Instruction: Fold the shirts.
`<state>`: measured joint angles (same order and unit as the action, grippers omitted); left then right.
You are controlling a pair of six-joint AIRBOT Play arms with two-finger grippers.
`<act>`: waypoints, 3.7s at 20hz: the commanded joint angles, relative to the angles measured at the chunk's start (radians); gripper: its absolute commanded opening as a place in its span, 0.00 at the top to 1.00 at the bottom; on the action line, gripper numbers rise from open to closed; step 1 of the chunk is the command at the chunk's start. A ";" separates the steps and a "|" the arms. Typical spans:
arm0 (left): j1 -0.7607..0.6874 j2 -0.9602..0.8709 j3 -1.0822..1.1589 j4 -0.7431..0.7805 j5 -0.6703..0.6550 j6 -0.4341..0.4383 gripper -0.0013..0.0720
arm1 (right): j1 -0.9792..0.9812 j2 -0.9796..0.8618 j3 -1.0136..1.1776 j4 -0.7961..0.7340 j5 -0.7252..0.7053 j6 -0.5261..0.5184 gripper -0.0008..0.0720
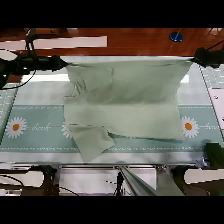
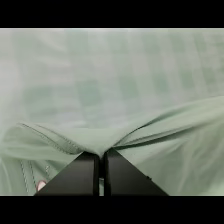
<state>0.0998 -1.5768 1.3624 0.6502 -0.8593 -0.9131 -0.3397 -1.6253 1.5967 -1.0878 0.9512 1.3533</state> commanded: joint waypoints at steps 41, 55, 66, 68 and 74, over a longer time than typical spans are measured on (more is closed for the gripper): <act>0.446 0.089 -0.239 0.033 -0.670 0.027 0.37 | -0.295 0.309 -0.520 -0.148 0.498 -0.126 0.35; 0.314 0.258 -0.760 0.147 -0.465 0.089 0.24 | -0.449 0.452 -0.713 0.066 0.428 -0.188 0.35; 0.072 0.142 -0.759 0.084 -0.275 0.004 0.37 | -0.449 0.452 -0.713 0.066 0.441 -0.186 0.36; 0.055 0.138 -0.759 0.041 -0.240 -0.007 0.94 | -0.449 0.455 -0.713 0.066 0.453 -0.175 0.36; 0.077 0.139 -0.759 0.076 -0.296 0.011 0.94 | -0.463 0.517 -0.758 -0.137 0.430 -0.101 0.34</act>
<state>0.1738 -1.4353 0.6033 0.7097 -1.1584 -0.9054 -0.7933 -1.1332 0.8677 -1.1133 1.3895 1.2060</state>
